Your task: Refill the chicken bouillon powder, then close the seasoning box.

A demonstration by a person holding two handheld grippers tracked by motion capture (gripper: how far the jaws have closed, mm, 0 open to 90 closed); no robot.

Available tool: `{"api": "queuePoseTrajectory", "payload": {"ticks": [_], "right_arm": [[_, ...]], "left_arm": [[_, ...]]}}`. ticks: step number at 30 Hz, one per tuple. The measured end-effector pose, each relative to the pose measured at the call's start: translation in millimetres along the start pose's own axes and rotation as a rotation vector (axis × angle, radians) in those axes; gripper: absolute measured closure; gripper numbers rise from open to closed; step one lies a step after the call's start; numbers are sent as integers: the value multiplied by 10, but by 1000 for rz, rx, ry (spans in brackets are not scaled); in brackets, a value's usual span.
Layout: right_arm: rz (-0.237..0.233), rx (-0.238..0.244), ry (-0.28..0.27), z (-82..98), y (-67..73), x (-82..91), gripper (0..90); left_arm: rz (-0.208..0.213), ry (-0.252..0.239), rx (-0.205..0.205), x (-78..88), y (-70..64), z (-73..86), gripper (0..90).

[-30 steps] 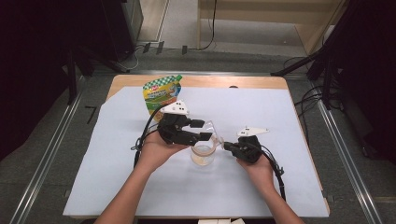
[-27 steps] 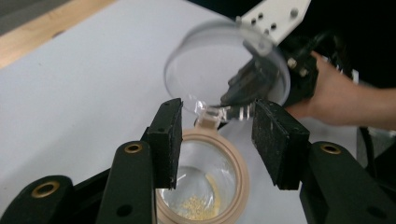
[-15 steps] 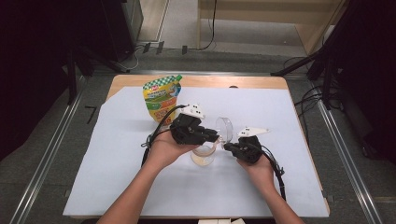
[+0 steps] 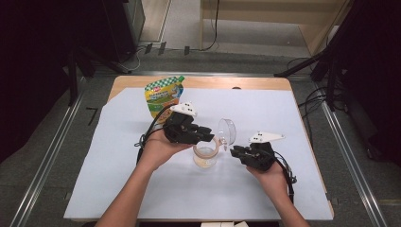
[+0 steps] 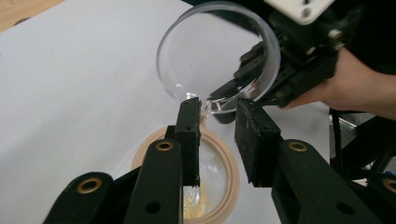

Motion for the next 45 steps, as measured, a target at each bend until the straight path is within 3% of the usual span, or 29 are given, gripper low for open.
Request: {"api": "queuePoseTrajectory", "payload": {"ticks": [4, 8, 10, 12, 15, 21, 23, 35, 45], "right_arm": [[-34, -1, -4, 64, 79, 88, 690], [-60, 1, 2, 132, 168, 107, 576], [-75, 8, 13, 170, 228, 106, 570], [-73, 22, 12, 183, 265, 104, 552], [-75, 46, 9, 204, 301, 111, 533], [-94, 41, -3, 208, 321, 111, 507], [-91, 52, 1, 207, 326, 95, 504], [-90, 74, 31, 218, 376, 18, 485], [-100, 89, 44, 211, 407, -30, 481]], "left_arm": [[5, -16, 23, 62, 69, 66, 669], [-7, -23, 40, 114, 113, 107, 638], [8, -16, 62, 129, 142, 122, 568], [38, -19, 97, 152, 185, 150, 555], [50, -31, 127, 195, 238, 187, 544], [20, -61, 170, 313, 341, 251, 521], [-23, -58, 182, 340, 381, 279, 502], [-74, -31, 192, 483, 560, 446, 455], [-77, -29, 226, 563, 675, 538, 435]]}}
Point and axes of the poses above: each handheld gripper's, and its own axes: x roughly backward along the jaws, z roughly out of its underside, y roughly to its left, the point moved 5 cm from there along -x, roughly forward along the jaws, and after that the axes turned 13 degrees about y, right-handed, at the moved point
